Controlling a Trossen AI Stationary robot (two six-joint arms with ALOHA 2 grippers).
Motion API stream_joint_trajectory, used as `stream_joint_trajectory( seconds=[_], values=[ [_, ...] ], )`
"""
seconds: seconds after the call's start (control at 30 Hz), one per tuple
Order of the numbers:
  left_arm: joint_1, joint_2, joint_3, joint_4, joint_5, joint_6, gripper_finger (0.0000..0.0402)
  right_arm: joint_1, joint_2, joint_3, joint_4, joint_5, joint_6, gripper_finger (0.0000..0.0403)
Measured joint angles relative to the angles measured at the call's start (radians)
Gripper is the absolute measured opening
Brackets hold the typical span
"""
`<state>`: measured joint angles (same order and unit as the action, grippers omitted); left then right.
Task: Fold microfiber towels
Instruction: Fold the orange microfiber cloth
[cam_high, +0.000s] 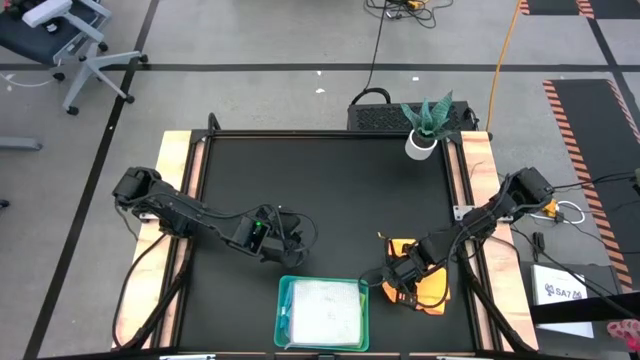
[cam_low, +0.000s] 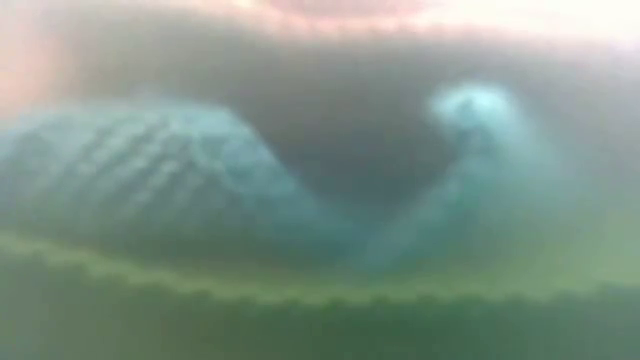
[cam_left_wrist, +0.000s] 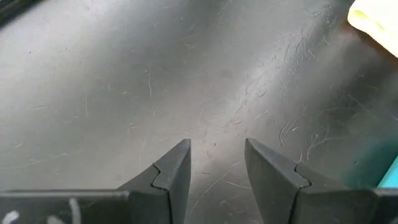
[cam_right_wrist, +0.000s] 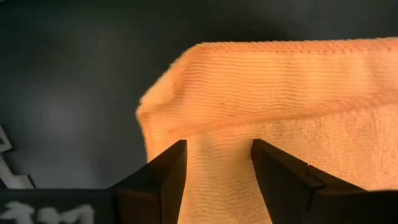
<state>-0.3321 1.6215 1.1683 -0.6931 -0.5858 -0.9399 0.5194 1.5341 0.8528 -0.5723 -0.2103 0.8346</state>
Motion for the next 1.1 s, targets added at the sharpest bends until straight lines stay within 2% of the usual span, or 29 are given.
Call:
stream_joint_trajectory(
  seconds=[0.1, 0.2, 0.47, 0.73, 0.87, 1.1],
  values=[
    [0.0, 0.0, 0.0, 0.0, 0.0, -0.001, 0.0154, -0.001, 0.0, -0.018, -0.003, 0.001, 0.028, 0.0162],
    [0.0, 0.0, 0.0, 0.0, 0.0, -0.001, 0.0154, -0.001, 0.0, -0.036, -0.002, 0.021, 0.058, 0.0134],
    [0.0, 0.0, 0.0, 0.002, 0.0, 0.001, 0.0154, 0.0, -0.002, -0.048, -0.007, 0.135, 0.073, 0.0011],
    [0.0, 0.0, 0.0, 0.003, 0.0, 0.002, 0.0154, -0.001, -0.034, -0.024, -0.01, 0.165, 0.082, 0.0002],
    [0.0, 0.0, 0.0, 0.003, 0.0, 0.002, 0.0154, -0.008, -0.092, 0.028, 0.0, 0.166, 0.097, 0.0001],
    [0.0, 0.0, 0.0, 0.006, 0.0, 0.002, 0.0154, -0.028, -0.221, 0.07, -0.002, 0.259, 0.087, 0.0001]
  ],
)
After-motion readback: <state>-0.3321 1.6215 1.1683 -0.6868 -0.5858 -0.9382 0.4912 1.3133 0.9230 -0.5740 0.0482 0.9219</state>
